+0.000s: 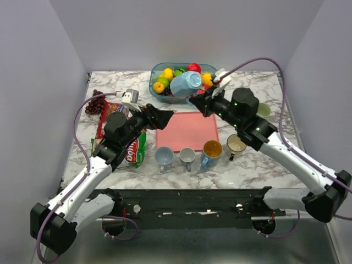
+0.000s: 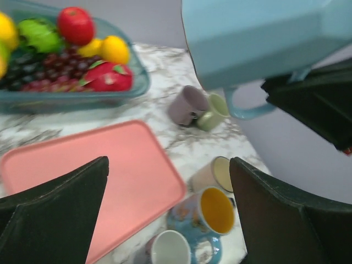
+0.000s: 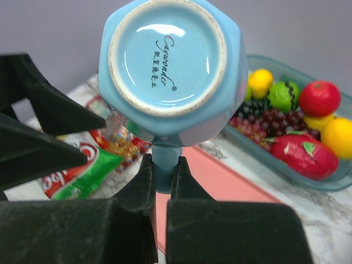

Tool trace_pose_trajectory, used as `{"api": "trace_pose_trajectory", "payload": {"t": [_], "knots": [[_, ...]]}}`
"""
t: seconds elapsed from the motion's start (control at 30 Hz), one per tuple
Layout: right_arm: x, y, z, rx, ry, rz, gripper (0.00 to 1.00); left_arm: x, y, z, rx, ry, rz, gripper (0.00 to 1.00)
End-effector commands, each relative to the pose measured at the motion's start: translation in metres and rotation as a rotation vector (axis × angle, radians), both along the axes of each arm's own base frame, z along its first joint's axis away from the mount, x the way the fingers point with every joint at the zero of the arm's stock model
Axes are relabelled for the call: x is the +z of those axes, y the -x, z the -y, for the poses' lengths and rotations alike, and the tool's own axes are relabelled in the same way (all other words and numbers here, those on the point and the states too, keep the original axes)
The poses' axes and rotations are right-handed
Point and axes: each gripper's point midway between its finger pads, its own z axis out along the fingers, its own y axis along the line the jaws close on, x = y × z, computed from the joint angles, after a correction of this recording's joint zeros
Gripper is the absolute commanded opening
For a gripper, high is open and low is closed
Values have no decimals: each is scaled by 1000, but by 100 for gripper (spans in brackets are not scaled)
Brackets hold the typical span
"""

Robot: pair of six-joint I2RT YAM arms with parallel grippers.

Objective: Turn the mug right side up

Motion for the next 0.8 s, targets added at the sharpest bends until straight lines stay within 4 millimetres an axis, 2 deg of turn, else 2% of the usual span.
{"api": "trace_pose_trajectory", "payload": {"t": [0.0, 0.03, 0.07, 0.2, 0.3, 0.43, 0.7, 0.77], "knots": [[98, 35, 11, 57, -263, 151, 1, 71, 55, 38, -356, 183, 259, 99], [108, 46, 12, 98, -286, 165, 1, 83, 61, 41, -384, 212, 303, 99], [123, 59, 18, 125, -330, 184, 1, 85, 67, 48, -416, 230, 306, 99], [151, 92, 29, 206, -426, 210, 1, 112, 94, 68, -524, 318, 379, 99], [163, 112, 37, 252, -481, 225, 1, 128, 108, 84, -569, 368, 412, 99], [171, 129, 43, 296, -522, 226, 1, 147, 113, 93, -572, 438, 437, 98], [172, 149, 47, 358, -556, 208, 1, 180, 129, 99, -659, 595, 501, 85], [171, 153, 48, 373, -559, 209, 1, 180, 128, 105, -669, 608, 480, 82]]}}
